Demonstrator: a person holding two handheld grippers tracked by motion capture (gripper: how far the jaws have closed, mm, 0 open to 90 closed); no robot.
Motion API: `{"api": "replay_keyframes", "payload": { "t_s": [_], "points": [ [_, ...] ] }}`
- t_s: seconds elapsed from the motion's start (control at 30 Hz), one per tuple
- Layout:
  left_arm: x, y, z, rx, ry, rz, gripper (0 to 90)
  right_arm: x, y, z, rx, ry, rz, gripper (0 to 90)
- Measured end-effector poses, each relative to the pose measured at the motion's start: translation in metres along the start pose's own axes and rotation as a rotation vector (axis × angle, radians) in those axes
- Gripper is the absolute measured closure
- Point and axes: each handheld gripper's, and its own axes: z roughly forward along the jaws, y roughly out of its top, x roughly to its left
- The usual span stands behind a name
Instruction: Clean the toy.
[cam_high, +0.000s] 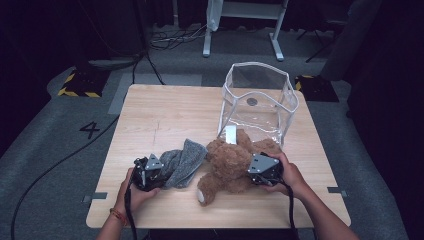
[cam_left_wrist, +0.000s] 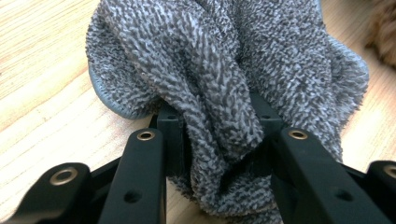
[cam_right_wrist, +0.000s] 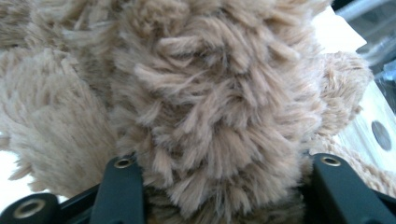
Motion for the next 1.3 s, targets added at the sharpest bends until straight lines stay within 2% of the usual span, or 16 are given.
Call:
{"api": "replay_keyframes", "payload": {
  "t_s": [0.27, 0.37, 0.4, 0.47, 0.5, 0.53, 0.57, 0.67, 0.7, 0.9, 1.0, 1.07, 1.13, 1.2, 1.27, 1.3],
  "points": [
    [0.000, 0.001, 0.001, -0.001, -0.005, -0.003, 65.6, -0.004, -0.033, -0.035, 0.009, -0.004, 0.084, 51.1],
    [0.000, 0.001, 0.000, 0.006, -0.004, 0.001, 65.2, -0.006, -0.048, -0.049, 0.022, 0.002, 0.123, 45.7],
    [0.000, 0.001, 0.000, 0.007, -0.004, 0.004, 65.2, -0.006, -0.048, -0.049, 0.022, 0.002, 0.123, 45.7],
    [0.000, 0.001, 0.001, 0.003, -0.004, 0.001, 65.1, -0.007, -0.052, -0.054, 0.026, 0.014, 0.134, 39.4],
    [0.001, 0.001, 0.001, 0.004, -0.008, 0.001, 64.9, -0.010, -0.052, -0.053, 0.023, 0.018, 0.145, 29.3],
    [0.001, 0.001, 0.001, 0.003, -0.010, 0.000, 64.9, -0.010, -0.052, -0.053, 0.023, 0.018, 0.145, 29.3],
    [0.001, 0.001, 0.000, 0.004, -0.011, -0.005, 64.4, -0.011, -0.050, -0.051, 0.019, 0.025, 0.146, 21.3],
    [0.001, 0.001, 0.000, 0.001, -0.010, 0.000, 64.2, -0.013, -0.046, -0.049, -0.003, 0.022, 0.141, 15.2],
    [0.002, 0.001, 0.000, 0.001, -0.009, -0.001, 63.5, -0.015, -0.041, -0.049, -0.026, 0.039, 0.139, 14.4],
    [0.002, 0.001, 0.001, -0.002, -0.023, -0.005, 61.1, -0.017, -0.025, -0.046, -0.045, 0.069, 0.107, 13.8],
    [0.002, 0.003, 0.000, 0.001, -0.028, -0.001, 53.6, -0.019, -0.016, -0.040, -0.015, 0.097, 0.085, 12.1],
    [0.003, 0.006, -0.002, 0.010, -0.017, -0.003, 44.7, -0.022, -0.013, -0.035, -0.003, 0.098, 0.094, 9.0],
    [0.003, 0.011, -0.005, -0.009, -0.030, -0.012, 38.1, -0.024, -0.014, -0.029, 0.013, 0.118, 0.120, 2.6],
    [0.004, 0.018, -0.010, -0.020, -0.017, -0.018, 31.1, -0.022, -0.015, -0.022, 0.054, 0.138, 0.121, 0.0],
    [0.005, 0.026, -0.014, -0.050, -0.036, -0.023, 25.7, -0.018, -0.017, -0.017, 0.091, 0.112, 0.093, 0.0],
    [0.005, 0.031, -0.015, -0.057, -0.037, -0.022, 24.4, -0.018, -0.018, -0.016, 0.098, 0.115, 0.095, 0.0]
  ]
}}
